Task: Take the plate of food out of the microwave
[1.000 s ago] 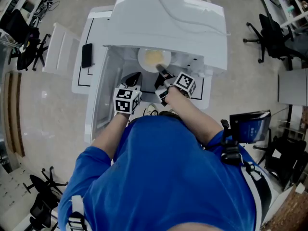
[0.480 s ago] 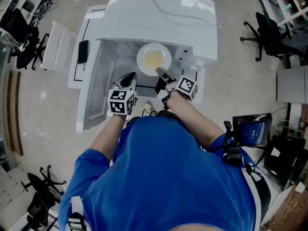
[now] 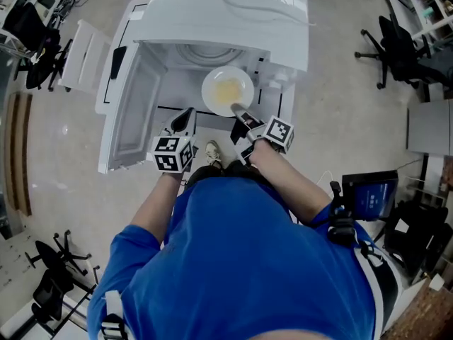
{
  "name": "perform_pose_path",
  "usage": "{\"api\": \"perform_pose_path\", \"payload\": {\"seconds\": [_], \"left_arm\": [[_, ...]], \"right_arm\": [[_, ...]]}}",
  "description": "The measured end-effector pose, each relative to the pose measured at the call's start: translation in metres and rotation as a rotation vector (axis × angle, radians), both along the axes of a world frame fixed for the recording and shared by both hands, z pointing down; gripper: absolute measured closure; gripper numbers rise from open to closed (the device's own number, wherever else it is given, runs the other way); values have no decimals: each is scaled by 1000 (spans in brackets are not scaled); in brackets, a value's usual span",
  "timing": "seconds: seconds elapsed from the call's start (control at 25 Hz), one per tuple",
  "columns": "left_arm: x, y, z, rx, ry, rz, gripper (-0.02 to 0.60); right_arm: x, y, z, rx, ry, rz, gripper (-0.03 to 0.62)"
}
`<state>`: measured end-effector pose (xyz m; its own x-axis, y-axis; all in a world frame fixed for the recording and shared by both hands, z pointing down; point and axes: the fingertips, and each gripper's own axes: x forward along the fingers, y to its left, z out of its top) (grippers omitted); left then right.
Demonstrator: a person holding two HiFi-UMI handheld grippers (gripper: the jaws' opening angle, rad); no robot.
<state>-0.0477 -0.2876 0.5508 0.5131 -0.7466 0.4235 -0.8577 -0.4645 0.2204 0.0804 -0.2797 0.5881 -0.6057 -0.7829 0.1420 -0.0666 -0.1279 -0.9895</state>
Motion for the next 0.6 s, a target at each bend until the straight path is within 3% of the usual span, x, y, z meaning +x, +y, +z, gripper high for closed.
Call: {"api": "perform_pose_path", "payload": {"seconds": [0.32,0.6], "left_arm": [[-6,26,-6,18,38,6,571],[-25,39,-15,28,87,46,571]], "right_arm": [[-9,34,-13,27,7,-27,572],[-14,62,-25,67,41,35,571]]}}
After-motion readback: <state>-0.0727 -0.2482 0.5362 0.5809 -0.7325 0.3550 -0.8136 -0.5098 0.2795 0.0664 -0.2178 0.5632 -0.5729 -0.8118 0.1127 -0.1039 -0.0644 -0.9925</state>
